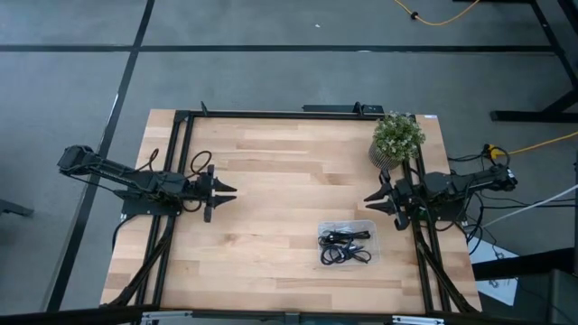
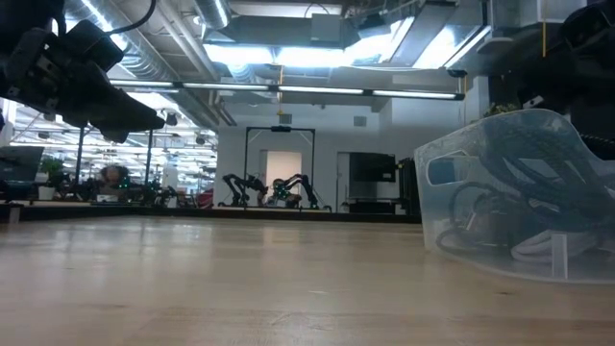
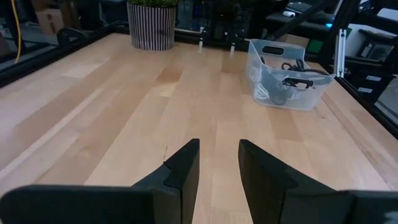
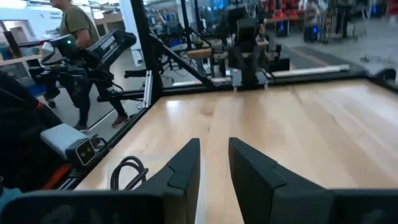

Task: Pick and place USB-C Cables
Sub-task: Return to Home Position

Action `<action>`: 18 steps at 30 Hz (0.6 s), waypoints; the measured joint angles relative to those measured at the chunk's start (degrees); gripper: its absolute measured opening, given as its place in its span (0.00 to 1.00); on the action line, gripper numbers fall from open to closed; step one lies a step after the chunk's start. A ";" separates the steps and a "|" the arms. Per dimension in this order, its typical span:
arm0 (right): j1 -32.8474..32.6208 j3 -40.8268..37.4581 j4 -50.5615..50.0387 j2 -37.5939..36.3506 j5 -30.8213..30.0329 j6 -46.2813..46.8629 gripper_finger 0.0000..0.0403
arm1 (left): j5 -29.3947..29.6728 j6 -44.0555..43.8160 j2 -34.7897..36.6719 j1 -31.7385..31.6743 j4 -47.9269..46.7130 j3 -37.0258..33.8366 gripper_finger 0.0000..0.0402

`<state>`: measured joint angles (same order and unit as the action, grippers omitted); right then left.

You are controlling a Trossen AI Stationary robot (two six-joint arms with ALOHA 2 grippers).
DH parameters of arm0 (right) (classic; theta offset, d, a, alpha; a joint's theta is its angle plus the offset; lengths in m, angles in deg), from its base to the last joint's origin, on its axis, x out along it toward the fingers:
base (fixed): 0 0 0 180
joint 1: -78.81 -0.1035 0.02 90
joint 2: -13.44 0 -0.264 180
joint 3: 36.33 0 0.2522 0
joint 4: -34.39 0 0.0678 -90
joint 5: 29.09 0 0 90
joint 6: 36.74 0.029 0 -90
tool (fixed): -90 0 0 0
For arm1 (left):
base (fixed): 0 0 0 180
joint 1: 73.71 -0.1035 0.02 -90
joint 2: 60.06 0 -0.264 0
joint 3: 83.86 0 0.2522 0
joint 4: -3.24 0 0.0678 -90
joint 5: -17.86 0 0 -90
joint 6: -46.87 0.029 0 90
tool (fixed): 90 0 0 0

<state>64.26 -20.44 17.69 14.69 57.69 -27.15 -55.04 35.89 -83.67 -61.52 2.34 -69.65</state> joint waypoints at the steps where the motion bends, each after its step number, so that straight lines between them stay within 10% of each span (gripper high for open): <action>1: -0.16 -0.31 0.85 0.05 0.03 -0.70 0.22 | 0.00 0.00 -0.01 0.00 0.00 0.00 0.26; 18: -0.42 -1.77 4.59 0.48 2.37 -0.79 0.22 | 0.00 0.00 -0.01 0.00 0.00 0.00 0.26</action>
<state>63.85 -22.21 22.27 15.18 60.06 -27.94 -55.04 35.89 -83.68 -61.52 2.34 -69.65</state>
